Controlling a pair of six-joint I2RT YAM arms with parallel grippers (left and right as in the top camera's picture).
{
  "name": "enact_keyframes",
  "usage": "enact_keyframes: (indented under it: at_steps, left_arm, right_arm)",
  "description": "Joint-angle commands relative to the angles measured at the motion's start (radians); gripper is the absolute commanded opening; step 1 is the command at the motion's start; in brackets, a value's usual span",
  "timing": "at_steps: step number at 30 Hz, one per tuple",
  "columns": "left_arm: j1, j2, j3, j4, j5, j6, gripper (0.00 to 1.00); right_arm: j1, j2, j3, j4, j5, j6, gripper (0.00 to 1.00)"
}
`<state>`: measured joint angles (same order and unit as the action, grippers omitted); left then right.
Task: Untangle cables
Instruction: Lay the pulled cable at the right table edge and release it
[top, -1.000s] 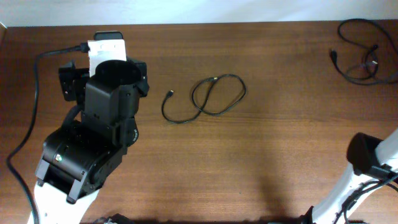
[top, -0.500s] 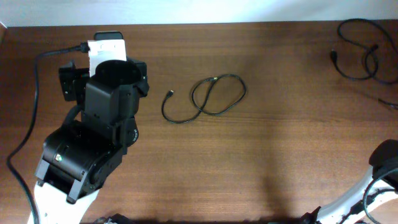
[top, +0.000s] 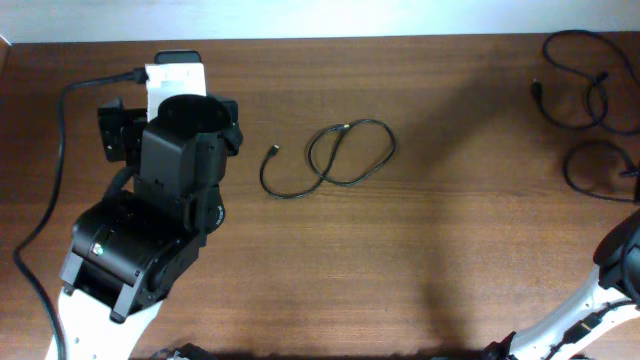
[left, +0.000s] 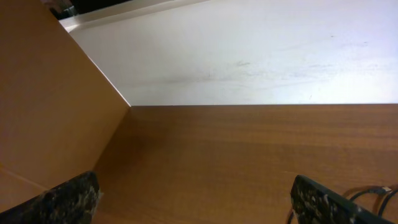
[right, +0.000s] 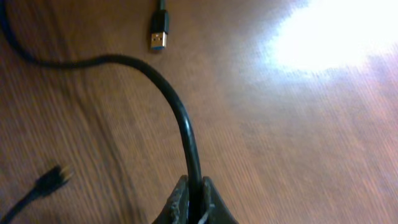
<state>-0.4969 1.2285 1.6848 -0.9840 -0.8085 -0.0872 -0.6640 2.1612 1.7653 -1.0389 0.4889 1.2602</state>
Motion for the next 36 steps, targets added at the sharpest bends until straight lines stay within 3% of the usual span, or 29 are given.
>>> enact_keyframes:
  at_steps: [1, 7, 18, 19, 20, 29, 36]
  left_arm:
    - [0.005, 0.002, 0.007, 0.002, 0.004, 0.012, 0.99]
    - [0.005, 0.002, 0.007, 0.002, 0.004, 0.012, 0.99]
    - [0.005, 0.003, 0.007, 0.002, 0.034, 0.012, 0.99]
    - [0.005, 0.003, 0.007, 0.002, 0.034, 0.012, 0.99]
    - [0.005, 0.003, 0.007, 0.002, 0.034, 0.012, 0.99]
    - [0.005, 0.003, 0.007, -0.007, 0.034, 0.012, 0.99]
    - [0.005, 0.003, 0.007, -0.014, 0.038, 0.012, 0.99]
  right_arm:
    - [0.002, -0.009, -0.066, 0.101, -0.042, -0.187, 0.04]
    - [0.003, -0.009, -0.065, 0.311, -0.130, -0.465, 0.04]
    - [0.002, -0.009, -0.064, 0.367, -0.141, -0.505, 0.04]
    - [0.002, -0.009, -0.064, 0.359, -0.141, -0.505, 0.28]
    - [0.002, -0.009, -0.064, 0.352, -0.142, -0.505, 0.99]
    - [0.004, -0.091, 0.023, 0.280, -0.270, -0.582, 0.99]
    - [0.093, -0.268, 0.177, 0.169, -0.460, -0.884, 0.99]
